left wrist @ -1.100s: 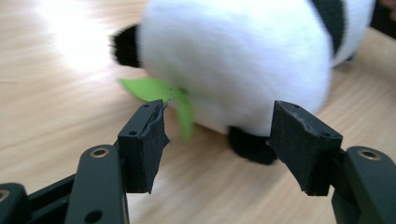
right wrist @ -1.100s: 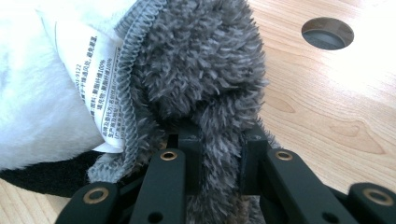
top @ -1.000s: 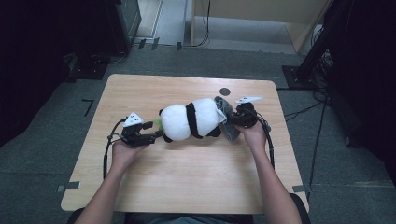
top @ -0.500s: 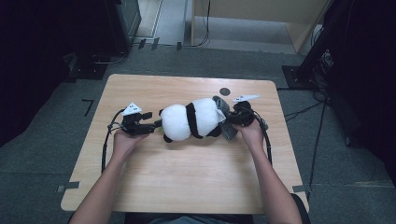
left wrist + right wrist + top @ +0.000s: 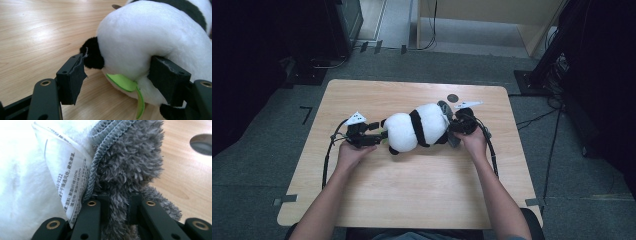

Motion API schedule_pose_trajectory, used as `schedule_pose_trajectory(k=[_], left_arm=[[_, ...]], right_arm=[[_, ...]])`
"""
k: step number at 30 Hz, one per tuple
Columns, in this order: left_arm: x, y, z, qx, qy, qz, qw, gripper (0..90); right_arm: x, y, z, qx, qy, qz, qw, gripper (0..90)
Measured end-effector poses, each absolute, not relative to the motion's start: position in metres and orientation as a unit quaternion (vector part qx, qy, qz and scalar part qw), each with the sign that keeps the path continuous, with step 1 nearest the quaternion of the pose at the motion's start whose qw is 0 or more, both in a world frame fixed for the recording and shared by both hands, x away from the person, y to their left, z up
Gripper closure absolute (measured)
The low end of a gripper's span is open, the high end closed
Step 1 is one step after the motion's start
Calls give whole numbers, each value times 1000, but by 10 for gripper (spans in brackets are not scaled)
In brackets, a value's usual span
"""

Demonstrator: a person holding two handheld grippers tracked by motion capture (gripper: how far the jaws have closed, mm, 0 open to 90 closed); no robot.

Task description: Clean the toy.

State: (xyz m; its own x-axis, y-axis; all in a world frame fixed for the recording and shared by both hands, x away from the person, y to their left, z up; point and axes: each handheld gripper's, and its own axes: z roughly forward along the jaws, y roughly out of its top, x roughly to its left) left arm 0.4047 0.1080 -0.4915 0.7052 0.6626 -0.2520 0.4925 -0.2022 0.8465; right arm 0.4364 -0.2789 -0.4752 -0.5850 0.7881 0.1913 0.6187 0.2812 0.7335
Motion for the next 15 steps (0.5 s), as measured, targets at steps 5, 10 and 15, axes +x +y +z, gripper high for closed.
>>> schedule_pose_trajectory(k=[5,10,15], left_arm=[[400,108,-493,780,348,78,515,246],[398,102,-502,791,302,73,527,94],[400,102,-505,785,301,72,537,53]], right_arm=[[441,-275,-479,448,784,418,104,791],[442,-267,-479,446,783,418,115,796],[447,-262,-478,457,779,415,112,800]])
